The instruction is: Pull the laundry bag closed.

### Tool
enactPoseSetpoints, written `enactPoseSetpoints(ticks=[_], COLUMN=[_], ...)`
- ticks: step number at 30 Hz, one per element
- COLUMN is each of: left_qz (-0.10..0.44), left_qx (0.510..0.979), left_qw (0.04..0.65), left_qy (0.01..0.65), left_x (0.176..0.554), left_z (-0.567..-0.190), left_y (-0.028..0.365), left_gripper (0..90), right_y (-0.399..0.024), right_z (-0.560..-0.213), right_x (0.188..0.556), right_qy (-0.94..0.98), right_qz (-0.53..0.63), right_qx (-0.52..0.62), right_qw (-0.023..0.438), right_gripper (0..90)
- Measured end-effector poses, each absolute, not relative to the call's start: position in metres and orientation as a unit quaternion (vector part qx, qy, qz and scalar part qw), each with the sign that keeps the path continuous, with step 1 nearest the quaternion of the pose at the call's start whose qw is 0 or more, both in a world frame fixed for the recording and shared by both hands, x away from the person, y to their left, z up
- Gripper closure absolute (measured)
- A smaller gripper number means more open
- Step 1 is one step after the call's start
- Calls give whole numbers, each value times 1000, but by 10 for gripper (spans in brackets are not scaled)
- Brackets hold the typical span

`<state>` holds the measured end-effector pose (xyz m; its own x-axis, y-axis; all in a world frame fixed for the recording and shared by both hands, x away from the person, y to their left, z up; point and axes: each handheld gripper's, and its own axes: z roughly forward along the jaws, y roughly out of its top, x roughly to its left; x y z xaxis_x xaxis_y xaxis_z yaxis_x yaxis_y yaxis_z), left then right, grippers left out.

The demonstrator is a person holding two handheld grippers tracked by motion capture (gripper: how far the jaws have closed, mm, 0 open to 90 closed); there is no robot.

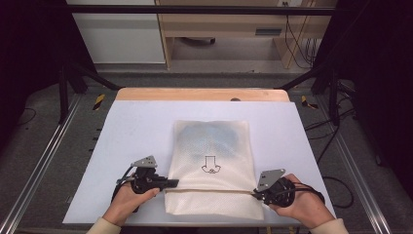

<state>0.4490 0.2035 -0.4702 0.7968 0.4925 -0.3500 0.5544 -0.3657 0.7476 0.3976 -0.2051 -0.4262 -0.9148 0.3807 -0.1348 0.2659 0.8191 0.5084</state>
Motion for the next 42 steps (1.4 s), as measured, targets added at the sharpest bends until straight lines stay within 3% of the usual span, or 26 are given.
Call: enactPoseSetpoints(ticks=[42], left_qz=[-31], left_qx=[829], left_qw=[455], left_qy=[324], left_x=[448], left_z=[-474], left_y=[203], left_gripper=[848], right_y=[-213], right_z=[-438], right_x=[394], right_qy=[947], right_qz=[239], right_qx=[182], right_qw=[113], right_gripper=[814])
